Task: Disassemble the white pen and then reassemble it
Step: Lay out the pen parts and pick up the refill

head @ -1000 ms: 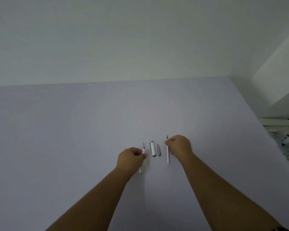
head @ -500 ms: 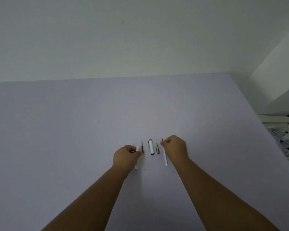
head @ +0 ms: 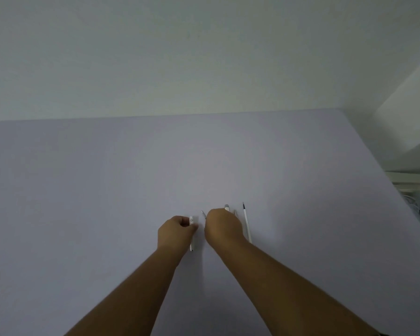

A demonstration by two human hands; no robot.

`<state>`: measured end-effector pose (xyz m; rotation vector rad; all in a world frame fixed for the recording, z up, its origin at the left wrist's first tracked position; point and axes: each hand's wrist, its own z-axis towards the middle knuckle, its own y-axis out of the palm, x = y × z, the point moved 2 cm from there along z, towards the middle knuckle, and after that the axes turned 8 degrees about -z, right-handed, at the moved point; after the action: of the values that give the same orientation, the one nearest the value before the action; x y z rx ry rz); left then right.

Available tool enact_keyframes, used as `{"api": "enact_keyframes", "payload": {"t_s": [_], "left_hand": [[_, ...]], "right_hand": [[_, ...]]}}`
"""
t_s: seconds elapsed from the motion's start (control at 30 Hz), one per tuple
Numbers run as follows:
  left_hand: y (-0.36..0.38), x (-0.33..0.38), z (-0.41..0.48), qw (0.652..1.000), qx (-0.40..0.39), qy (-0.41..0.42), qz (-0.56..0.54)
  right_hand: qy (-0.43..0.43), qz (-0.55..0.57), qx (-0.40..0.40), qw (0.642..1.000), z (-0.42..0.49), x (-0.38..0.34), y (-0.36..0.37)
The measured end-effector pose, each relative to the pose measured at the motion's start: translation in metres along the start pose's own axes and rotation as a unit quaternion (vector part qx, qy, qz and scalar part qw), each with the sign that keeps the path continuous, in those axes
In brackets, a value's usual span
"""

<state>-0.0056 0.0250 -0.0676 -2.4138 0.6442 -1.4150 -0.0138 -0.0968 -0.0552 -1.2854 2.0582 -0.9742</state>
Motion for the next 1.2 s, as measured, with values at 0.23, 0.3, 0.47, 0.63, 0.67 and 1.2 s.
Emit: {"api": "enact_keyframes", "payload": {"t_s": [0.23,0.3,0.47,0.63,0.67,1.2], "left_hand": [[-0.005,0.007,-0.006,0.999,-0.022,0.036,0.013],[-0.005,0.011,-0.006,0.997,-0.024,0.058,0.04],[0.0,0.021,-0.009,0.991,-0.03,0.1,0.082],[0.005,0.025,-0.013,0.988,-0.029,0.121,0.09],[0.006,0.026,-0.014,0.988,-0.029,0.126,0.089],[0.014,0.035,-0.017,0.988,-0.053,0.131,0.059]], "right_hand": [[-0.002,0.315,0.176,0.932,-0.011,0.02,-0.03],[-0.003,0.415,0.187,0.89,-0.013,0.029,-0.039],[-0.005,0.484,0.17,0.859,-0.017,0.04,-0.039],[-0.016,0.488,0.16,0.858,-0.02,0.043,-0.031],[-0.023,0.487,0.151,0.86,-0.021,0.043,-0.029],[-0.019,0.516,0.13,0.846,-0.012,0.064,-0.03]]}}
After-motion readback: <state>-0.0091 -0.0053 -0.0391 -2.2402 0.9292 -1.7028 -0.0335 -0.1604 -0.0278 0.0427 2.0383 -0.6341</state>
